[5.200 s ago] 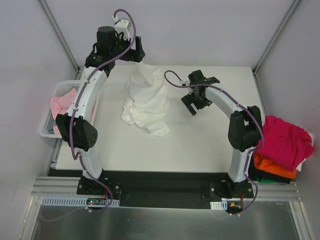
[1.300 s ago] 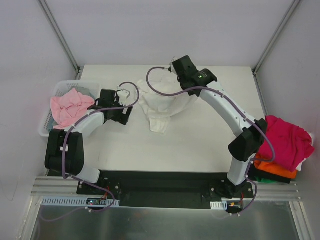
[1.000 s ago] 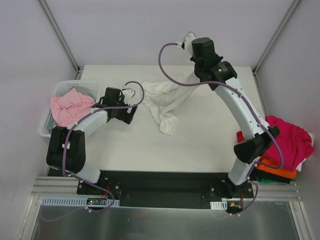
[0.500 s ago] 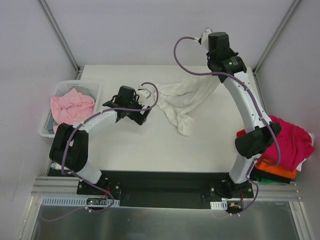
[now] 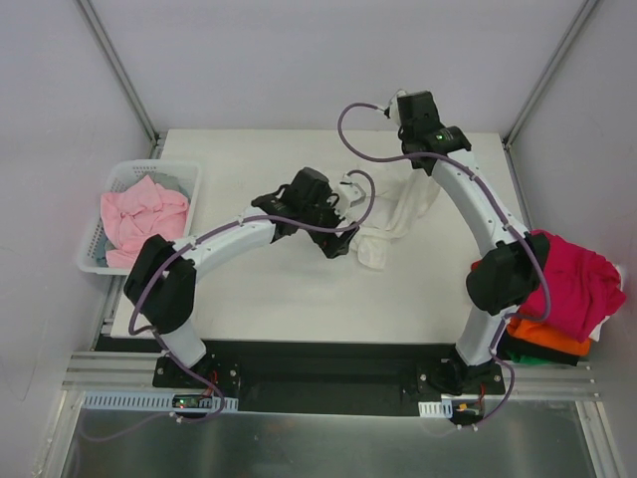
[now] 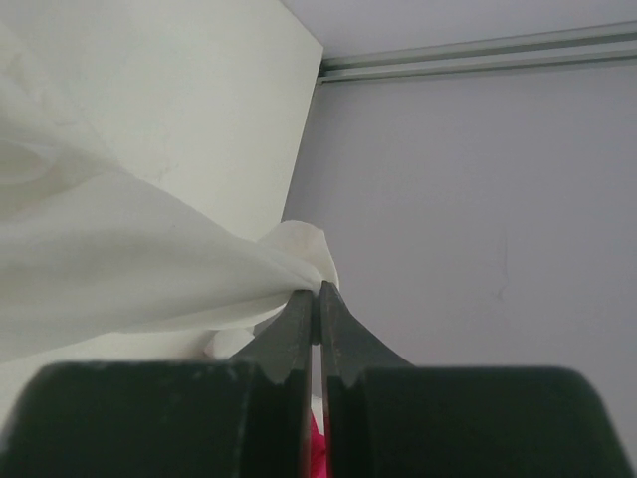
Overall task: Fold and stack the t-shirts
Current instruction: Flatten the tshirt out
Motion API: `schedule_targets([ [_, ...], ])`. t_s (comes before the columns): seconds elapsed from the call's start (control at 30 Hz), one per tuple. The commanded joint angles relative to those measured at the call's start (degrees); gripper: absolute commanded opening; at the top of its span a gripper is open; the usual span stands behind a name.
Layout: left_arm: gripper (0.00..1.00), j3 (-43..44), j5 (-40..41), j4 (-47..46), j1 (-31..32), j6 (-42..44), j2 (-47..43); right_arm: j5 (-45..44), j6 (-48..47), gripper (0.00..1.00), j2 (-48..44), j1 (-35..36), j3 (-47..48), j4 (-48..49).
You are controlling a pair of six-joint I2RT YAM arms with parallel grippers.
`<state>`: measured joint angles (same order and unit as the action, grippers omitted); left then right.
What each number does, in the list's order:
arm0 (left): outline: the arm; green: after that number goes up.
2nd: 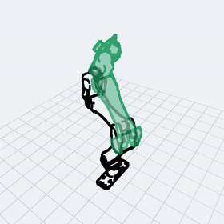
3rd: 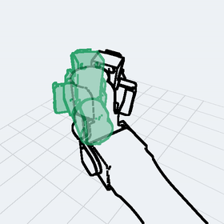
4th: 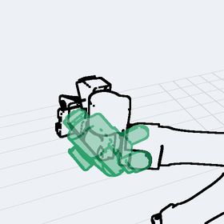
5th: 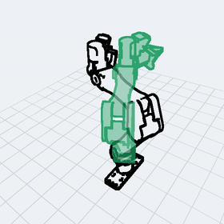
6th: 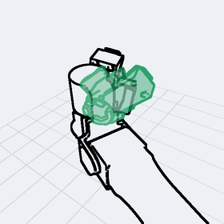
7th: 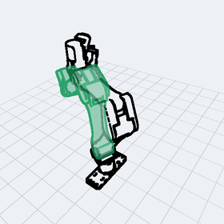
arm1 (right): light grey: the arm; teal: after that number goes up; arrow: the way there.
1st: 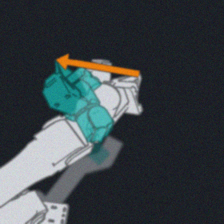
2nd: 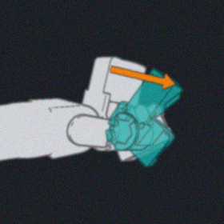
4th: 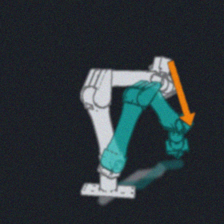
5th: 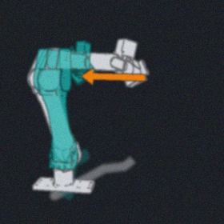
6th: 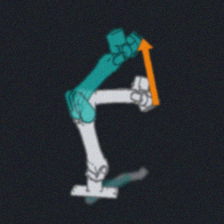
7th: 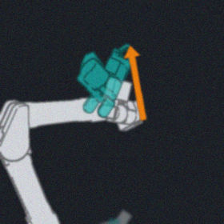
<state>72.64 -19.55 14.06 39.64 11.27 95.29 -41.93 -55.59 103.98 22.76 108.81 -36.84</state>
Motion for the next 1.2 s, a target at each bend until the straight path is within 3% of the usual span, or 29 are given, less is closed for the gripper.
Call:
schedule_targets([
  [0.0,0.93,3.91,-0.76,2.46,3.15,-1.95,4.28,0.71,3.47,0.01,0.60,0.18,-1.76,0.37],
  [0.3,0.90,7.77,7.51,2.55,6.68,-5.73,14.04,-0.69,1.54,0.01,2.71,-0.18,-1.24,1.07],
  [0.63,0.90,12.52,3.47,2.98,7.65,-11.18,16.25,-0.43,1.98,0.01,2.36,-0.62,-2.29,0.80],
  [0.97,0.90,19.20,2.85,5.18,7.65,-27.77,21.43,-0.17,3.21,0.01,-0.18,-0.62,-5.89,0.72],
  [1.17,0.89,19.03,4.61,6.41,7.65,-30.43,22.40,-0.17,3.21,0.01,-1.59,-0.70,-7.56,0.72],
])
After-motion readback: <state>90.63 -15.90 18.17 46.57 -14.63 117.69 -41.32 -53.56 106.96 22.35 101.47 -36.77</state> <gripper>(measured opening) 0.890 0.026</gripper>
